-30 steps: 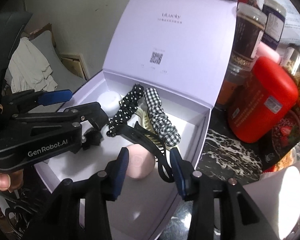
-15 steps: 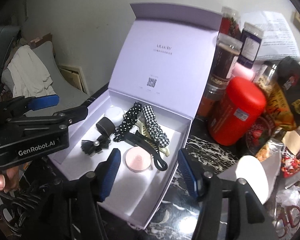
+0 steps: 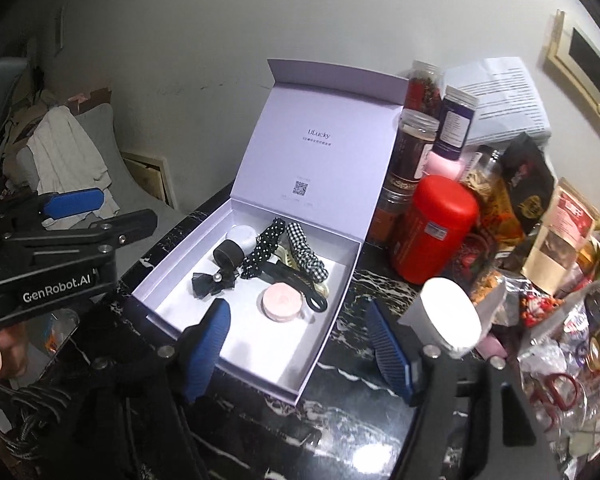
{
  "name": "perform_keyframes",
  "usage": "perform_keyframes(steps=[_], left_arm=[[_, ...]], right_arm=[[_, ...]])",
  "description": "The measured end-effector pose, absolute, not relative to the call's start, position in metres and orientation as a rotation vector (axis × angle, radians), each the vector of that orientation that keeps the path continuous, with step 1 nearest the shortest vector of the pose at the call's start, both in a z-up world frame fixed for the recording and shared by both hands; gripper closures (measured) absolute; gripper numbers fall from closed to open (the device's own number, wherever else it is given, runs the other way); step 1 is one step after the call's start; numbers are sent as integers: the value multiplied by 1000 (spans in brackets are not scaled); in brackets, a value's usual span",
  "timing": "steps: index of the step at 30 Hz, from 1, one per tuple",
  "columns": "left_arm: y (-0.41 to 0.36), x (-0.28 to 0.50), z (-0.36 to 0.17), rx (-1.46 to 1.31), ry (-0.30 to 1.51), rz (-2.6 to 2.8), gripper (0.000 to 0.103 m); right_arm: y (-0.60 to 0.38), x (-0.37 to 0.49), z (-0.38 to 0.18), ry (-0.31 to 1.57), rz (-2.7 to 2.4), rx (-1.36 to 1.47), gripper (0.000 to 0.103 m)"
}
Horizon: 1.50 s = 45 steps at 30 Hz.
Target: Organize objects
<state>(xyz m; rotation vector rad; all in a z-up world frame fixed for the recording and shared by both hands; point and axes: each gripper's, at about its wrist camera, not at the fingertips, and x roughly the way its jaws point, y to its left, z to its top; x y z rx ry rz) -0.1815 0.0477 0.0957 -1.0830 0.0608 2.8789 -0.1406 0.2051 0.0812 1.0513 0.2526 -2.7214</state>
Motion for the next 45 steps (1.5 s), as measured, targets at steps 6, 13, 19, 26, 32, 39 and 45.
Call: perform_keyframes(steps=[6, 13, 19, 26, 32, 39, 45], left_arm=[[49, -158, 97, -1067, 69, 2875, 27], [49, -131, 98, -1035, 101, 2882, 14], [49, -108, 98, -1009, 145, 2897, 8], [45, -87, 91, -1016, 183, 2919, 5], [42, -70, 80, -1041, 199, 2911, 5], [39, -54, 67, -1101, 193, 2889, 5], [36, -46, 56, -1138, 172, 2871, 5]], right_arm=[[205, -111, 90, 272, -2758, 1015, 24], [206, -81, 94, 272, -2794, 979, 16], [205, -62, 91, 259, -2807, 982, 15], [205, -45, 83, 244, -2832, 1007, 14], [203, -30, 74, 227, -2827, 1028, 14], [199, -13, 61, 249, -2805, 1077, 14], [199, -4, 50, 246, -2788, 1113, 14]])
